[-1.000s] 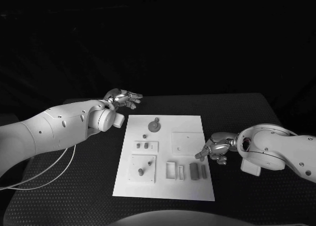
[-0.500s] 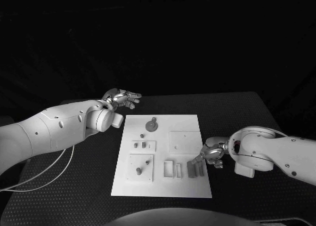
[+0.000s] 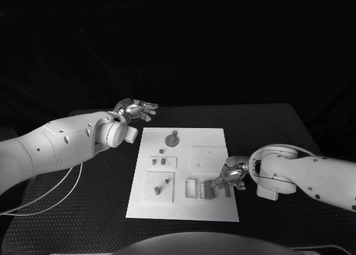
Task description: Assemble the parts on the task board
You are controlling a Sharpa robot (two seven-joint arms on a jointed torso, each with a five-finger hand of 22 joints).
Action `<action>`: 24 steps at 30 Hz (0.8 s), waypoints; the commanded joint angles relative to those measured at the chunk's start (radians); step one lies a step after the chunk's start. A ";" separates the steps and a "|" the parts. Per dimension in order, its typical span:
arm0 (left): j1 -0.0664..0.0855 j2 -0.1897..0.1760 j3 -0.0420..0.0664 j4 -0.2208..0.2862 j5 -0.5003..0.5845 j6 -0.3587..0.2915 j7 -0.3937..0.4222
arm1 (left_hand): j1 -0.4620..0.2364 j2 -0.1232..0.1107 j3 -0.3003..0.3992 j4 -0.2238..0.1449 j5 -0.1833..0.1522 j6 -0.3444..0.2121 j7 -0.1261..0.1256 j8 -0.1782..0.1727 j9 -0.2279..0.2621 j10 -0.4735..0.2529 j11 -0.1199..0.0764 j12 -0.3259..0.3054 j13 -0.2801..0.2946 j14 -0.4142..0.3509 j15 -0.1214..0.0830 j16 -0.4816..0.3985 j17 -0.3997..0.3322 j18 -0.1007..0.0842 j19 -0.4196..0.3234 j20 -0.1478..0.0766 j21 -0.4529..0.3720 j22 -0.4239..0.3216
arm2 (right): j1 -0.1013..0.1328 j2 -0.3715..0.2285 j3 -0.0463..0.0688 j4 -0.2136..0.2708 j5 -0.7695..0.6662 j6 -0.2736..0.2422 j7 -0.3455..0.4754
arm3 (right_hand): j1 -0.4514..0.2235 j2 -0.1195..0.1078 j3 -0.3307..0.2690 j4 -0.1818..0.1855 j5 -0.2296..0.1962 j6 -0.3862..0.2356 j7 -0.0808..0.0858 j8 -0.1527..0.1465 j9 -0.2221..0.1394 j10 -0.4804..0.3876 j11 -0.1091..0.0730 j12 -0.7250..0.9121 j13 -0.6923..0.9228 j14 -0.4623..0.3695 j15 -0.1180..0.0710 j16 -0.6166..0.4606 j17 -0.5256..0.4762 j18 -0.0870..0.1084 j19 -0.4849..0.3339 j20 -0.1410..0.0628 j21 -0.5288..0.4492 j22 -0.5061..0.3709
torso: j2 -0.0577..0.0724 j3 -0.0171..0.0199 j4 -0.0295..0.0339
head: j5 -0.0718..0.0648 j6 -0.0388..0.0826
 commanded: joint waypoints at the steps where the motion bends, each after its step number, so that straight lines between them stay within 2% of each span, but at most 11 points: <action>1: 0.001 0.000 0.001 0.003 0.006 0.014 0.009 | -0.009 -0.002 -0.002 0.006 -0.006 -0.008 0.002 0.005 -0.002 -0.007 0.003 -0.001 -0.001 0.001 0.003 -0.006 0.001 -0.004 -0.003 -0.032 -0.005 0.001 | -0.003 0.008 -0.002 -0.007 -0.035 0.005 -0.010 | -0.011 -0.005 0.000 -0.006 -0.004 0.017 0.013 -0.006 -0.001 0.003 -0.002 0.005 -0.001 -0.002 0.003 0.006 -0.001 0.026 -0.005 -0.002 0.005 0.017 | 0.000 -0.0005 -0.0004 | 0.005 -0.002; 4: 0.001 0.000 0.001 0.003 0.006 0.015 0.009 | -0.010 -0.002 -0.003 0.006 -0.006 -0.008 0.002 0.005 -0.002 -0.007 0.003 -0.001 -0.001 0.001 0.003 -0.006 0.001 -0.004 -0.004 -0.032 -0.005 0.002 | -0.007 0.013 -0.004 -0.013 -0.046 0.009 -0.013 | -0.016 -0.006 0.000 -0.006 -0.005 0.018 0.013 -0.006 -0.001 0.002 -0.002 0.005 -0.002 -0.002 0.003 0.006 -0.002 0.026 -0.006 -0.002 0.005 0.016 | 0.000 -0.0012 -0.0001 | 0.013 -0.006; 9: 0.001 -0.003 0.001 0.006 0.006 0.014 0.009 | -0.010 -0.003 -0.003 0.007 -0.006 -0.009 0.002 0.005 -0.002 -0.008 0.003 -0.001 -0.001 0.001 0.003 -0.006 0.002 -0.004 -0.004 -0.032 -0.005 0.002 | -0.017 0.019 -0.005 -0.013 -0.061 -0.004 -0.016 | -0.019 -0.006 0.000 -0.006 -0.008 0.021 0.012 -0.006 -0.001 0.001 -0.003 0.005 -0.002 -0.003 0.003 0.006 -0.002 0.026 -0.006 -0.002 0.006 0.015 | 0.000 -0.0019 0.0007 | 0.017 -0.011; 15: 0.001 -0.003 0.001 0.006 0.006 0.014 0.009 | -0.011 -0.003 -0.003 0.007 -0.007 -0.009 0.002 0.005 -0.002 -0.008 0.004 -0.001 -0.001 0.001 0.003 -0.007 0.002 -0.004 -0.004 -0.032 -0.006 0.002 | -0.019 0.037 -0.005 -0.008 -0.064 -0.021 -0.003 | -0.029 -0.016 -0.004 -0.009 -0.009 0.022 0.012 -0.008 -0.002 0.000 -0.003 0.005 -0.004 -0.004 0.002 0.006 -0.003 0.026 -0.008 -0.002 0.007 0.014 | 0.000 -0.0022 0.0002 | 0.018 -0.011; 19: 0.001 -0.002 0.001 0.007 0.006 0.014 0.009 | -0.012 -0.003 -0.004 0.007 -0.007 -0.009 0.002 0.005 -0.002 -0.008 0.004 -0.001 -0.001 0.001 0.003 -0.007 0.002 -0.004 -0.004 -0.032 -0.006 0.002 | -0.020 0.049 -0.005 -0.014 -0.064 -0.020 -0.004 | -0.049 -0.026 -0.023 -0.021 0.006 0.018 0.012 -0.013 -0.003 -0.003 -0.003 0.005 -0.005 -0.006 0.003 0.006 -0.005 0.026 -0.011 -0.003 0.008 0.012 | 0.000 -0.0029 0.0011 | 0.018 -0.010; 22: 0.001 -0.002 0.001 0.007 0.006 0.014 0.008 | -0.012 -0.003 -0.004 0.007 -0.007 -0.009 0.002 0.005 -0.002 -0.008 0.004 -0.001 -0.001 0.001 0.003 -0.007 0.002 -0.004 -0.004 -0.032 -0.006 0.002 | -0.027 0.061 -0.005 -0.020 -0.064 -0.020 -0.005 | -0.050 -0.026 -0.024 -0.022 0.006 0.017 0.013 -0.013 -0.003 -0.003 -0.003 0.005 -0.005 -0.006 0.003 0.006 -0.005 0.026 -0.012 -0.003 0.008 0.012 | 0.000 -0.0031 -0.0005 | 0.019 -0.009; 23: 0.001 -0.002 0.001 0.008 0.006 0.016 0.007 | -0.012 -0.003 -0.004 0.007 -0.007 -0.009 0.002 0.005 -0.002 -0.008 0.004 -0.001 -0.001 0.001 0.003 -0.007 0.002 -0.004 -0.004 -0.032 -0.006 0.002 | -0.032 0.066 -0.005 -0.022 -0.064 -0.022 -0.005 | -0.066 -0.039 -0.039 -0.026 0.010 0.008 0.015 -0.019 -0.006 -0.006 -0.001 0.004 -0.006 -0.009 0.004 0.005 -0.005 0.026 -0.014 -0.002 0.007 0.011 | 0.000 -0.0037 -0.0001 | 0.020 -0.009; 24: 0.001 -0.002 0.001 0.008 0.006 0.016 0.007 | -0.012 -0.003 -0.004 0.007 -0.007 -0.009 0.002 0.005 -0.002 -0.008 0.004 -0.001 -0.001 0.001 0.003 -0.007 0.002 -0.004 -0.004 -0.032 -0.006 0.002 | -0.034 0.072 -0.005 -0.026 -0.064 -0.019 -0.005 | -0.070 -0.037 -0.044 -0.031 0.012 0.008 0.015 -0.021 -0.006 -0.007 0.000 0.003 -0.007 -0.010 0.005 0.005 -0.005 0.026 -0.016 -0.004 0.007 0.010 | 0.000 -0.0034 -0.0003 | 0.021 -0.009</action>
